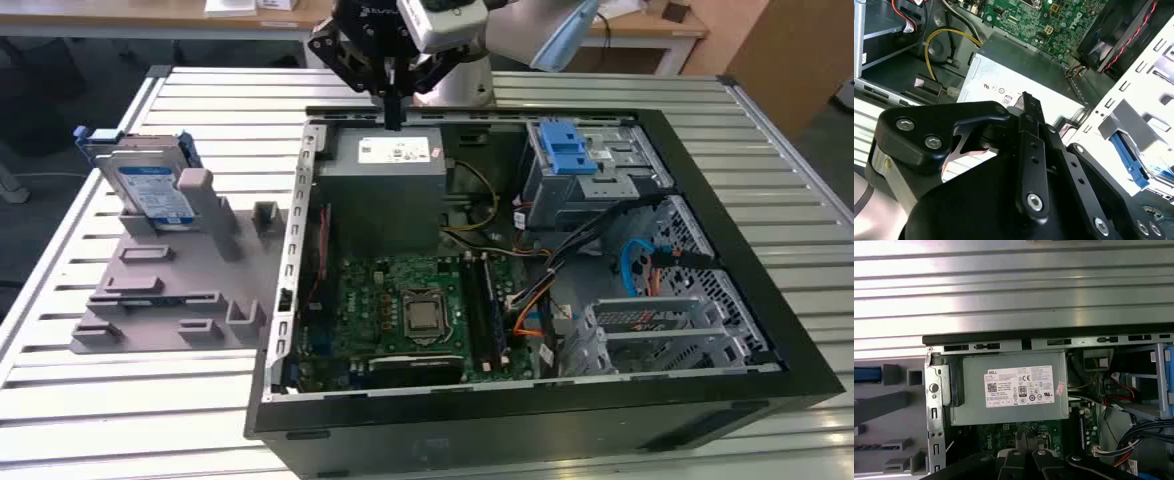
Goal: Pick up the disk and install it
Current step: 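Reach for the disk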
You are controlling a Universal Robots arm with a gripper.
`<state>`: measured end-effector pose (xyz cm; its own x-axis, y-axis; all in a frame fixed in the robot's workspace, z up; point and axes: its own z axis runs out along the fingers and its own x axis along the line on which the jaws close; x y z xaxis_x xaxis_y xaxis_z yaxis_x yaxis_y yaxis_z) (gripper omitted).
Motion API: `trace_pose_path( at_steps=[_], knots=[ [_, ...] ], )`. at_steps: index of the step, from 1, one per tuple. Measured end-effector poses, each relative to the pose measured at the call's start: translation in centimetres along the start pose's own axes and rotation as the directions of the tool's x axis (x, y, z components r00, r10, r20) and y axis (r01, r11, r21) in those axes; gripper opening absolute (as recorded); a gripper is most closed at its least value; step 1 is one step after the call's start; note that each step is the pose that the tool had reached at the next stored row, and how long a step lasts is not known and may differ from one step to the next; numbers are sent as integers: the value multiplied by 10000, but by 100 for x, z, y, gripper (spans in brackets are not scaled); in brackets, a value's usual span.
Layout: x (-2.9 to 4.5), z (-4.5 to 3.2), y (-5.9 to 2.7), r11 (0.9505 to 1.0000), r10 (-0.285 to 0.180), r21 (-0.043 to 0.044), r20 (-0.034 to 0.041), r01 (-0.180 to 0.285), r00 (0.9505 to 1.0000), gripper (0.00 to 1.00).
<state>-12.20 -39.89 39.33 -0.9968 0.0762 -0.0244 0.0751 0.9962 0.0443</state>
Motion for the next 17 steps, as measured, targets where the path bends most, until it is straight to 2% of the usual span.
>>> trace_pose_path(
  at_steps=[10,17],
  knots=[
    [14,0,-1,10000,1,0,0,-1,10000,11],
    [65,-1,17,10000,0,1,0,0,10000,11]
  ],
)
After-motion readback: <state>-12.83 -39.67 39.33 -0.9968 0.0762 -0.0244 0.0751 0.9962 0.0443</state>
